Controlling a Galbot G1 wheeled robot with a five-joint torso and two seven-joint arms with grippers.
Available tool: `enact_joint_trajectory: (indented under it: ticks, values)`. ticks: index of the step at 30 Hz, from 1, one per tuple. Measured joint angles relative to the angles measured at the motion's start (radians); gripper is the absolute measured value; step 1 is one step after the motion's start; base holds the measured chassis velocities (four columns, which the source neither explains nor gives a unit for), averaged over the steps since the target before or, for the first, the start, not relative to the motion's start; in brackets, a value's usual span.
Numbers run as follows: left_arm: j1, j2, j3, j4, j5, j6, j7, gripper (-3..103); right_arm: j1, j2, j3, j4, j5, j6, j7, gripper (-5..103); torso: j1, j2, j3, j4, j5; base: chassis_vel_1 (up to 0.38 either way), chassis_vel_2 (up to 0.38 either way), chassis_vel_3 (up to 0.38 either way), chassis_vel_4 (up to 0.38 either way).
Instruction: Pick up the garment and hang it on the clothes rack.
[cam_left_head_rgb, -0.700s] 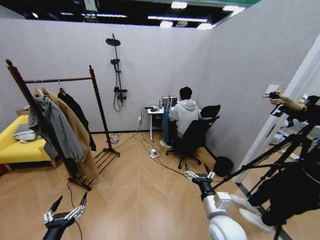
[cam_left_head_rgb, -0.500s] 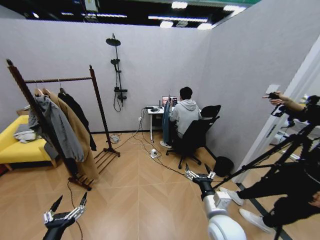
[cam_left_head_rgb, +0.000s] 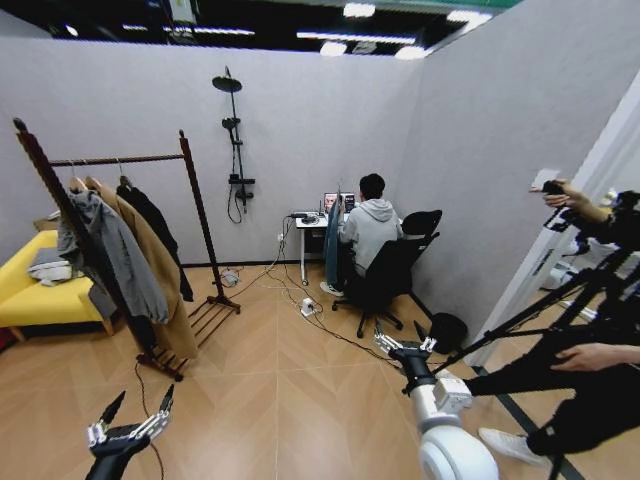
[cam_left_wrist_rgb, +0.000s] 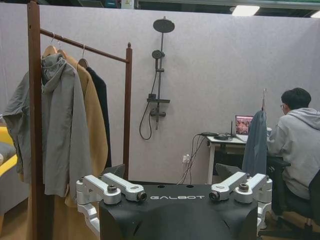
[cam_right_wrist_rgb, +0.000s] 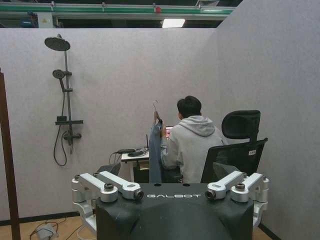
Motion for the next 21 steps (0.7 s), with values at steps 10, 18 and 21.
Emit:
enact_joint_trajectory:
  ticks: [10,18,21]
  values:
    - [0.000,0.000,0.000,0.000,0.000,0.000,0.000,100,0.041,-0.041,0.014,0.042,0.073,-0.075,0.010,100,0.000,0.000,0.000,0.0002,0.0000,0.000,0.000,0.000,0.000]
    - [0.000,0.000,0.000,0.000,0.000,0.000,0.000,100,0.045,-0.061,0.018,0.033,0.110,-0.117,-0.008,100,0.000,0.000,0.000,0.0001,0.0000,0.000,0.000,0.000,0.000]
    - [0.000,0.000,0.000,0.000,0.000,0.000,0.000,100,0.047,-0.062,0.017,0.027,0.110,-0.117,-0.014,100,0.000,0.000,0.000,0.0001,0.0000,0.000,0.000,0.000,0.000]
